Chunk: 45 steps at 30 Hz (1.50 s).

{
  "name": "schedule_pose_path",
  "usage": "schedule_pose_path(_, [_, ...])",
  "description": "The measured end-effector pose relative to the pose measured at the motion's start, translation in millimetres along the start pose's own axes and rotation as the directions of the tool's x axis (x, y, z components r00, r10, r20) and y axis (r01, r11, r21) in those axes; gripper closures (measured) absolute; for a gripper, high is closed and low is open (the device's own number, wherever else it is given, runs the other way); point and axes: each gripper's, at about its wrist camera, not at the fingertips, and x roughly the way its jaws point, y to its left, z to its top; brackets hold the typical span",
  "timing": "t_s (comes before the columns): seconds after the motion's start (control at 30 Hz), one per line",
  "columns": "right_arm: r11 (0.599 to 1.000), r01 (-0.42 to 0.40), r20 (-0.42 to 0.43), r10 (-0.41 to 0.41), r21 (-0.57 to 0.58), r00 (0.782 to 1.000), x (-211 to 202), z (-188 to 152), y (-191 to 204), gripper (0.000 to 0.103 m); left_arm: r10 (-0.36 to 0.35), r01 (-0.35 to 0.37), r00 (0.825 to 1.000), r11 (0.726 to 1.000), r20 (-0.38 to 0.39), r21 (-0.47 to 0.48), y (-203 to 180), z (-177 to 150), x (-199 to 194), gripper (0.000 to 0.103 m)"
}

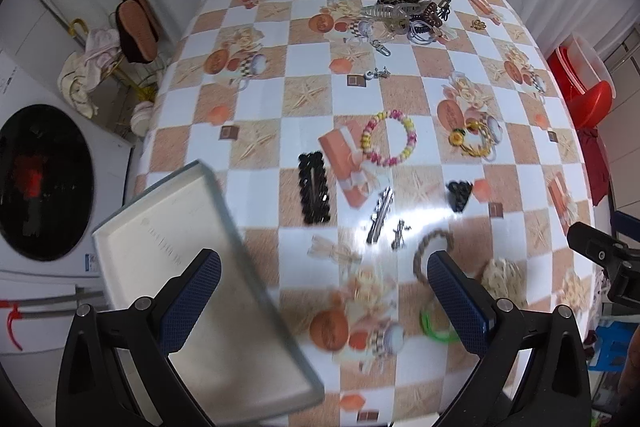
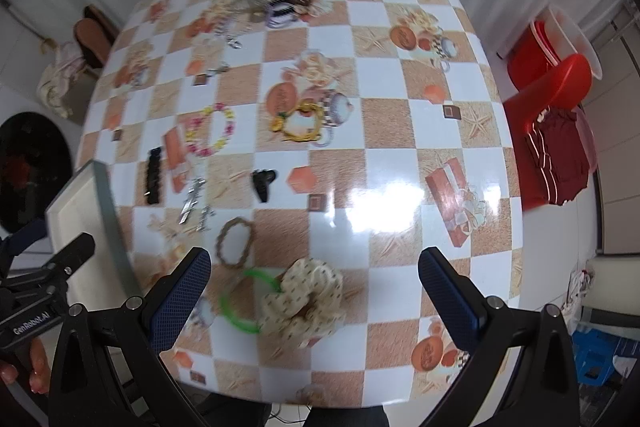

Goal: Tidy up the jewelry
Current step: 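Reach left tool to pink-yellow beaded bracelet while right tool reaches yellow sunflower hair tie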

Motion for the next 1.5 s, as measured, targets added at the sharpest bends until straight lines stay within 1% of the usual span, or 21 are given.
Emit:
schedule_pose_path(0.13, [1.0, 0.004, -0.008, -0.003, 0.021, 1.0, 25.2, 12.4, -8.8, 0.0, -0.005, 0.005, 1.0, 1.0, -0.024, 0.015, -7.9, 20.8, 28.1, 0.0])
schedule_pose_path(0.27, [0.999, -0.011, -0.016, 0.012, 0.031, 1.0, 53.0, 35.2, -14.8, 0.0, 0.003, -0.003, 1.0, 0.999, -0.015, 0.039, -20.0, 52.3, 57.5, 0.0])
schedule_pose_path(0.43, [0.999, -0.03, -0.021, 0.031, 0.037, 0.999, 85.6, 56.3, -17.9, 0.0, 0.014, -0.014, 1.0, 0.999, 0.001, 0.029, -25.8, 80.7, 91.3, 0.0])
schedule_pose_path(0.47, [0.999, -0.03, -0.024, 0.031, 0.036, 0.999, 93.0, 60.7, -17.6, 0.0, 0.02, -0.02, 1.0, 0.999, 0.006, 0.032, -27.0, 86.2, 99.0, 0.001])
schedule_pose_path(0.5, [0.999, -0.029, -0.025, 0.03, 0.035, 0.999, 99.7, 64.0, -17.9, 0.0, 0.027, -0.027, 1.0, 0.999, 0.008, 0.037, -28.1, 90.1, 104.8, 0.005])
schedule_pose_path(0.57, [0.999, -0.027, -0.022, 0.028, 0.03, 0.999, 111.4, 70.6, -17.8, 0.0, 0.036, -0.037, 0.999, 0.998, 0.005, 0.047, -31.0, 97.6, 119.1, 0.005])
schedule_pose_path(0.6, [0.999, -0.024, -0.019, 0.025, 0.028, 1.0, 116.0, 73.6, -17.2, 0.0, 0.035, -0.035, 0.999, 0.998, 0.006, 0.049, -32.1, 100.2, 124.1, 0.006])
schedule_pose_path(0.63, [0.999, -0.021, -0.014, 0.021, 0.025, 1.0, 119.9, 76.1, -16.8, 0.0, 0.032, -0.033, 0.999, 0.998, 0.008, 0.052, -33.4, 102.5, 128.5, 0.011])
schedule_pose_path(0.7, [1.0, -0.016, -0.001, 0.016, 0.021, 1.0, 126.5, 81.1, -15.8, 0.0, 0.034, -0.034, 0.999, 0.997, 0.003, 0.063, -36.0, 106.6, 139.0, 0.016])
schedule_pose_path(0.9, [1.0, 0.002, 0.014, -0.002, -0.003, 1.0, 140.0, 90.2, -10.1, 0.003, 0.036, -0.035, 0.999, 0.996, -0.012, 0.078, -41.6, 112.3, 159.2, 0.016])
schedule_pose_path(1.0, [1.0, 0.017, 0.02, -0.017, -0.018, 1.0, 145.5, 93.8, -6.9, 0.008, 0.022, -0.021, 1.0, 0.997, -0.005, 0.078, -43.6, 113.2, 161.2, 0.016])
schedule_pose_path(1.1, [0.999, 0.025, 0.015, -0.025, -0.022, 1.0, 151.6, 95.5, -5.6, 0.017, 0.014, -0.014, 1.0, 0.996, 0.003, 0.085, -46.4, 113.2, 161.4, 0.016])
schedule_pose_path(1.13, [0.999, 0.028, 0.011, -0.028, -0.023, 1.0, 153.9, 95.7, -5.0, 0.023, 0.007, -0.007, 1.0, 0.996, 0.004, 0.087, -47.4, 112.4, 161.0, 0.02])
schedule_pose_path(1.17, [0.999, 0.042, 0.014, -0.042, -0.029, 0.999, 154.9, 95.4, -4.1, 0.023, -0.006, 0.005, 1.0, 0.996, 0.006, 0.088, -48.1, 111.5, 160.0, 0.022])
schedule_pose_path(1.2, [0.998, 0.05, 0.025, -0.049, -0.038, 0.999, 154.9, 95.3, -1.7, 0.025, -0.014, 0.013, 1.0, 0.996, 0.008, 0.09, -49.3, 110.6, 159.0, 0.027])
schedule_pose_path(1.27, [0.997, 0.053, 0.041, -0.05, -0.058, 0.998, 154.9, 94.6, 3.1, 0.031, -0.017, 0.015, 1.0, 0.995, 0.014, 0.101, -54.3, 108.0, 156.3, 0.032])
schedule_pose_path(1.33, [0.996, 0.049, 0.049, -0.045, -0.071, 0.998, 155.5, 93.1, 4.0, 0.035, -0.036, 0.034, 0.999, 0.993, 0.011, 0.109, -58.9, 104.7, 153.2, 0.046])
schedule_pose_path(1.37, [0.996, 0.046, 0.049, -0.042, -0.075, 0.998, 155.4, 93.2, 4.3, 0.038, -0.046, 0.044, 0.999, 0.992, 0.01, 0.117, -62.1, 104.1, 151.7, 0.05])
schedule_pose_path(1.4, [0.996, 0.04, 0.049, -0.036, -0.076, 0.998, 155.6, 93.7, 4.5, 0.039, -0.053, 0.051, 0.999, 0.991, 0.009, 0.125, -64.6, 104.0, 150.9, 0.061])
schedule_pose_path(1.43, [0.996, 0.037, 0.047, -0.034, -0.08, 0.998, 155.9, 94.5, 4.8, 0.042, -0.059, 0.057, 0.998, 0.99, 0.011, 0.132, -66.3, 103.8, 150.0, 0.076])
schedule_pose_path(1.5, [0.995, 0.033, 0.053, -0.028, -0.091, 0.998, 155.0, 97.2, 6.7, 0.057, -0.07, 0.068, 0.998, 0.989, 0.006, 0.135, -67.1, 104.4, 149.7, 0.087])
